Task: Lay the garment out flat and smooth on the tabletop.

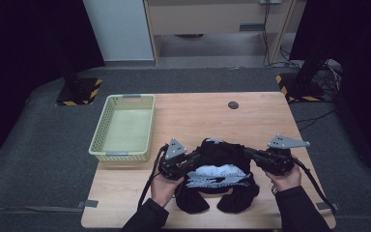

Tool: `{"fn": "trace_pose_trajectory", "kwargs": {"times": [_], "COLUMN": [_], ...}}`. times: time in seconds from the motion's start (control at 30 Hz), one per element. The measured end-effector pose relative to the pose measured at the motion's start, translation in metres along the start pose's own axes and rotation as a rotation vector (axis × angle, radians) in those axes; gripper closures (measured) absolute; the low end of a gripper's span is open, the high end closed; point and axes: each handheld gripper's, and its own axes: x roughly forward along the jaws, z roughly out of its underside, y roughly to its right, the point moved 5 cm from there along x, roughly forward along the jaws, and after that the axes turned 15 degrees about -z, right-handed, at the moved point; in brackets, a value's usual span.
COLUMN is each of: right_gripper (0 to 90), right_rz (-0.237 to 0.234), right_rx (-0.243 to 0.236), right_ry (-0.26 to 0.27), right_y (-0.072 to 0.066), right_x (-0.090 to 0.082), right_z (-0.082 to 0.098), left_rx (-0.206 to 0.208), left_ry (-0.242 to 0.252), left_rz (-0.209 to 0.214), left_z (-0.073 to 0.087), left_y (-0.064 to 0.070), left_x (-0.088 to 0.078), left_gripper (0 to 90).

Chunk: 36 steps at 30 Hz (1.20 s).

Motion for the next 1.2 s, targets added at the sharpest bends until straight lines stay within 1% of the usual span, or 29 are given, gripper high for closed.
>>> {"fn": "trace_pose_trajectory", "kwargs": {"times": [0.1,0.3,0.4,0.43,0.57,0.7,0.8,0.83,0.9,0.97,1.03,1.1,1.13,1.17,1.2], "right_gripper": [85.9,86.0,85.9,86.0,86.0,85.9,85.9,85.9,85.9,85.9,85.8,84.4,79.3,73.3,65.5], "right_rz": [0.023,0.056,0.077,0.088,0.14,0.177,0.209,0.222,0.236,0.256,0.289,0.322,0.354,0.389,0.417], "right_rx": [-0.024,-0.035,-0.035,-0.037,-0.039,-0.021,-0.03,-0.035,-0.027,-0.023,-0.023,-0.007,0.001,0.017,0.038], "right_ry": [0.028,0.078,0.102,0.11,0.165,0.226,0.239,0.242,0.24,0.238,0.242,0.253,0.262,0.278,0.296], "right_y": [-0.001,0.001,0.003,0.003,0.008,0.016,0.023,0.026,0.031,0.036,0.041,0.05,0.055,0.061,0.067], "right_x": [-0.007,-0.014,-0.014,-0.014,-0.012,-0.01,-0.005,-0.003,0.001,0.006,0.01,0.016,0.019,0.021,0.023], "right_z": [-0.011,-0.027,-0.034,-0.037,-0.048,-0.06,-0.07,-0.073,-0.079,-0.084,-0.089,-0.092,-0.094,-0.095,-0.096], "left_rx": [0.016,0.031,0.058,0.065,0.063,0.068,0.074,0.067,0.068,0.056,0.036,0.006,-0.006,-0.024,-0.044], "left_ry": [0.023,0.067,0.099,0.104,0.125,0.146,0.155,0.158,0.165,0.169,0.167,0.171,0.182,0.194,0.189], "left_rz": [-0.021,-0.048,-0.076,-0.085,-0.107,-0.139,-0.169,-0.175,-0.197,-0.21,-0.221,-0.224,-0.232,-0.238,-0.243], "left_z": [-0.007,-0.026,-0.038,-0.042,-0.056,-0.071,-0.082,-0.085,-0.089,-0.093,-0.098,-0.102,-0.104,-0.106,-0.106], "left_y": [-0.001,-0.002,-0.001,-0.001,-0.005,-0.013,-0.019,-0.021,-0.026,-0.03,-0.036,-0.043,-0.047,-0.051,-0.055], "left_x": [-0.003,-0.005,-0.005,-0.004,0.001,0.006,0.015,0.018,0.026,0.034,0.042,0.052,0.058,0.062,0.065], "left_gripper": [82.7,82.8,82.8,82.9,82.9,82.9,82.9,82.9,82.9,83.0,82.9,80.6,74.9,67.1,61.9]}}
